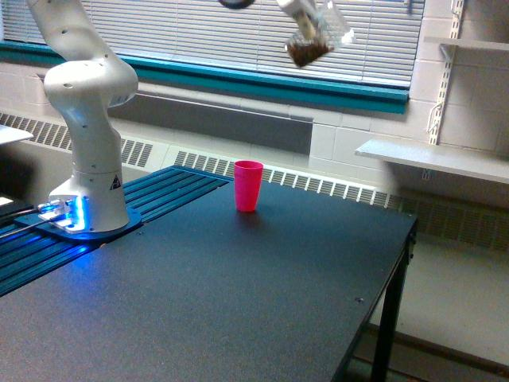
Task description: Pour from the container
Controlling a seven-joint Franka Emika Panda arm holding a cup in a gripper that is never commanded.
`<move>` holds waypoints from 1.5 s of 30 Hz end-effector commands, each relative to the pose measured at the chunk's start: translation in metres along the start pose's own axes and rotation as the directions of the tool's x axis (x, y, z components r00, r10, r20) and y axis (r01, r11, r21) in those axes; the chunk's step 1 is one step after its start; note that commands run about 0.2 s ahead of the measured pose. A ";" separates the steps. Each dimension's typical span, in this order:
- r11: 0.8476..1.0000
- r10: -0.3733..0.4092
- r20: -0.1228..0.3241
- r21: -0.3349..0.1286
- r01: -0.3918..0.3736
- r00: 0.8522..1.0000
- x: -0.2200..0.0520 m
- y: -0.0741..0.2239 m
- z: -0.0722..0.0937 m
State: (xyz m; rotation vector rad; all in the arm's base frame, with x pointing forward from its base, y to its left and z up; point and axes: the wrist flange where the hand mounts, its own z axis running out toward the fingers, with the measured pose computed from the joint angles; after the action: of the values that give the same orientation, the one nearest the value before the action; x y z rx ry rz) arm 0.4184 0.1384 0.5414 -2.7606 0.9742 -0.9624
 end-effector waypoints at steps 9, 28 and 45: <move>1.000 0.019 0.034 -0.001 -0.019 0.999 -0.065 -0.037 -0.002; 0.995 -0.069 0.095 0.079 0.062 0.993 -0.073 -0.088 0.025; 0.978 -0.184 0.057 0.107 0.178 0.981 -0.057 -0.149 0.005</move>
State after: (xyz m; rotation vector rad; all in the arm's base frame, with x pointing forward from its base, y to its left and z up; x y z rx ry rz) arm 0.4841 0.2674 0.5176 -2.7985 0.7445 -0.8419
